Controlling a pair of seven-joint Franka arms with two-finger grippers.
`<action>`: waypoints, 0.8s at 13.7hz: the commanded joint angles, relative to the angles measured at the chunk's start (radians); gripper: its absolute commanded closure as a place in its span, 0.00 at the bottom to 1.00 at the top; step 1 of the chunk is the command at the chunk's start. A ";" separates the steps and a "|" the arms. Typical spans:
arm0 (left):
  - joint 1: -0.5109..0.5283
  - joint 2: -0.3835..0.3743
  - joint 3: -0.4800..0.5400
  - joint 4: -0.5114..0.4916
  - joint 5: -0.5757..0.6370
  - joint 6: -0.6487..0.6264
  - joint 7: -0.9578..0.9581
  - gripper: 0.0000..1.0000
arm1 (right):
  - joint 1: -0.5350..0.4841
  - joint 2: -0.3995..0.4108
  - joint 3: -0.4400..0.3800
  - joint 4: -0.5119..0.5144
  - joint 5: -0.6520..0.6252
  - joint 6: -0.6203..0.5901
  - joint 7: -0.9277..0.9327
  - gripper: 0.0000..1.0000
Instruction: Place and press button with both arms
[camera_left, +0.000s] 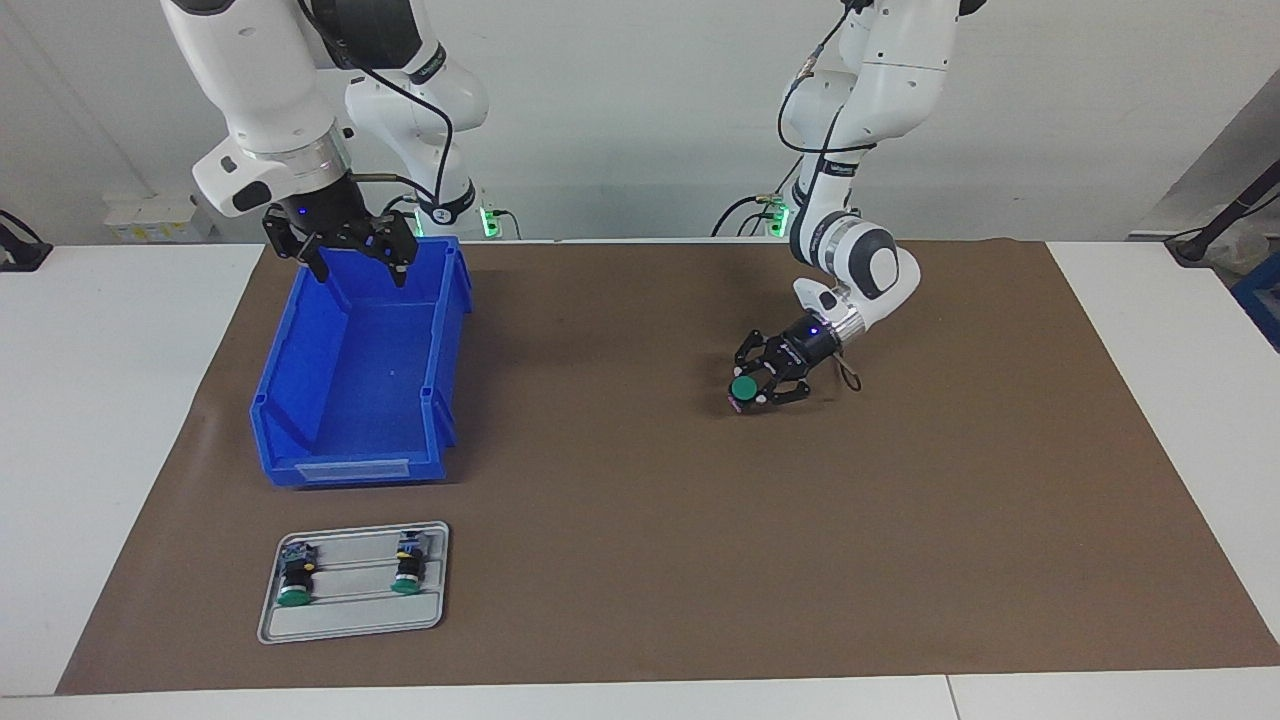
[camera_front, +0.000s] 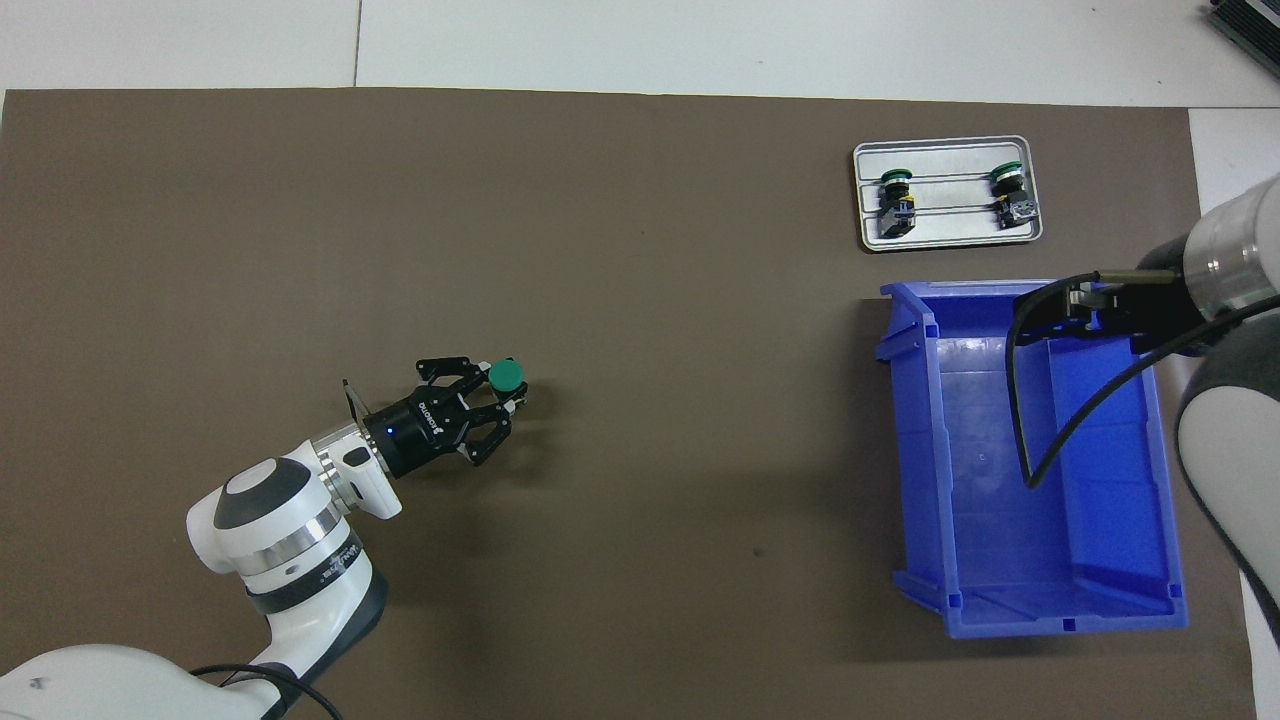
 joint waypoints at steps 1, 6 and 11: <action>-0.014 -0.014 0.013 -0.055 -0.023 -0.087 0.078 0.84 | -0.012 -0.015 0.008 -0.019 0.022 0.006 0.011 0.00; -0.001 -0.033 0.016 -0.113 -0.023 -0.159 0.144 0.79 | -0.012 -0.015 0.008 -0.019 0.022 0.006 0.011 0.00; 0.000 -0.034 0.018 -0.150 -0.023 -0.196 0.178 0.58 | -0.012 -0.015 0.008 -0.018 0.022 0.006 0.011 0.00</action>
